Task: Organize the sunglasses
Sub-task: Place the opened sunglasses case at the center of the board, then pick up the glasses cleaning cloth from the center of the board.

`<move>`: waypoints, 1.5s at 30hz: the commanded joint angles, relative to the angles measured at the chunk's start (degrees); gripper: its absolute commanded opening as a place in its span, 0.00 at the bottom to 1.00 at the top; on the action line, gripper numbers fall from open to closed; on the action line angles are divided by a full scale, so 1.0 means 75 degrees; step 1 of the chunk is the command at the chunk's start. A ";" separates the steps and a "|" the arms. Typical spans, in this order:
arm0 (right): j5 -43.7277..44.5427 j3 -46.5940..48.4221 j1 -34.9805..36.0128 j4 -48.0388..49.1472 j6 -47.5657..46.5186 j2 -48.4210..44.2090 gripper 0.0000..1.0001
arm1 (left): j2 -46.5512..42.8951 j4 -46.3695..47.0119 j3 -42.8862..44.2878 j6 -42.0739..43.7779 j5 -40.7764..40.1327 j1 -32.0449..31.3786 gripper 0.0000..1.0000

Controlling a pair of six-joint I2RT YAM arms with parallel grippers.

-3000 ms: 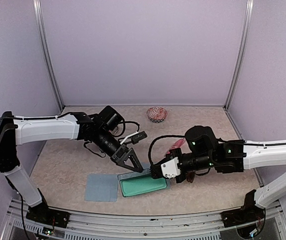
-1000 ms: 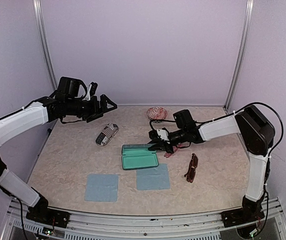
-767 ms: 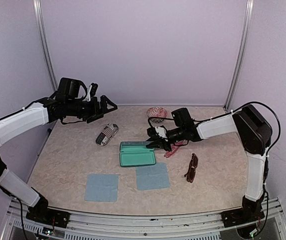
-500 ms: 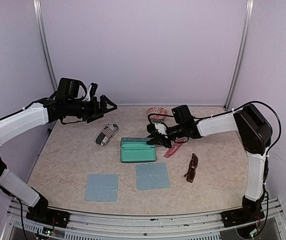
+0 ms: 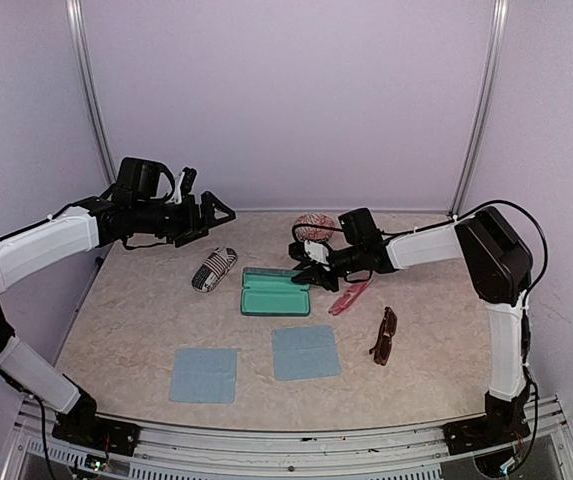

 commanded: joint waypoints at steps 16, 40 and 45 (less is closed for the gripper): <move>0.0179 0.0422 -0.0071 0.0091 0.0319 0.0512 0.19 | 0.0371 0.0248 0.0011 -0.0068 0.0220 0.0072 0.99; 0.0176 -0.0255 -0.0081 0.1275 0.1863 -0.1147 0.53 | -0.0378 0.0283 -0.0321 0.0175 -0.0296 0.0027 0.99; 0.1303 -0.1273 -0.0033 0.1871 0.3204 -0.2497 0.54 | -0.0916 -0.0274 -0.0344 0.0760 -0.1468 -0.0368 0.99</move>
